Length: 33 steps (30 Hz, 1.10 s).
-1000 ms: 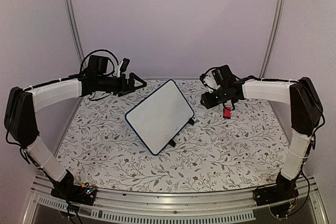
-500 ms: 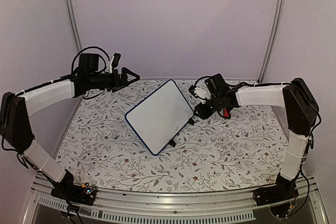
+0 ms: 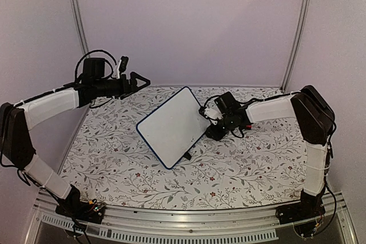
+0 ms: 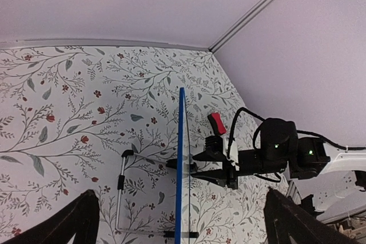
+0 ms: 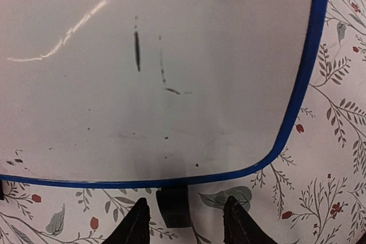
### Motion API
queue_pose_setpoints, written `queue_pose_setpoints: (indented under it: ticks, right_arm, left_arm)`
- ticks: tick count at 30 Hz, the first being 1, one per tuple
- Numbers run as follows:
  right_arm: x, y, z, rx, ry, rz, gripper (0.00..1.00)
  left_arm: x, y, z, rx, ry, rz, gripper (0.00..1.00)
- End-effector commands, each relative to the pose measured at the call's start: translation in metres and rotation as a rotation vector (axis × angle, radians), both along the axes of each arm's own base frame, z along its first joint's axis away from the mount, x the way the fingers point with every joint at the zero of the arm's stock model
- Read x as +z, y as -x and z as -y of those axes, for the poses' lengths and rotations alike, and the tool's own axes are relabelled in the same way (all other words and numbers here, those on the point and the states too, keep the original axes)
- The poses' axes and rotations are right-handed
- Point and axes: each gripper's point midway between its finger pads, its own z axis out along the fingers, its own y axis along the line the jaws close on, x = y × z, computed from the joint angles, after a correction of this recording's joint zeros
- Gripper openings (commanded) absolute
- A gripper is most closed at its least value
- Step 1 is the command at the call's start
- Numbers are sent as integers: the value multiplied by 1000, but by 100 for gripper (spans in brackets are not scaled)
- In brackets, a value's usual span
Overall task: Erase the whiteboard
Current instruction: Move the whiteboard to the center of the board.
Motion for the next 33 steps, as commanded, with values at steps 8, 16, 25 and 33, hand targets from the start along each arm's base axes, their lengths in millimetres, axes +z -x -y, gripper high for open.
queue_pose_setpoints:
  ticks: [8,16,25,33]
  right_arm:
    - [-12,-7,-12,-11,-1,56,24]
    - [-35,-1,-23,-32,-7,13,0]
    - [-42,-27,-9,-237,21,53,0]
    - [-47,-58,3,-449,65,52,0]
  left_arm:
    - [11,0,-6,18,14,39,100]
    - [15,-3,-15,42,16,48,100]
    - [26,-11,-35,117,24,94,100]
    - [27,-12,-41,145,13,110,100]
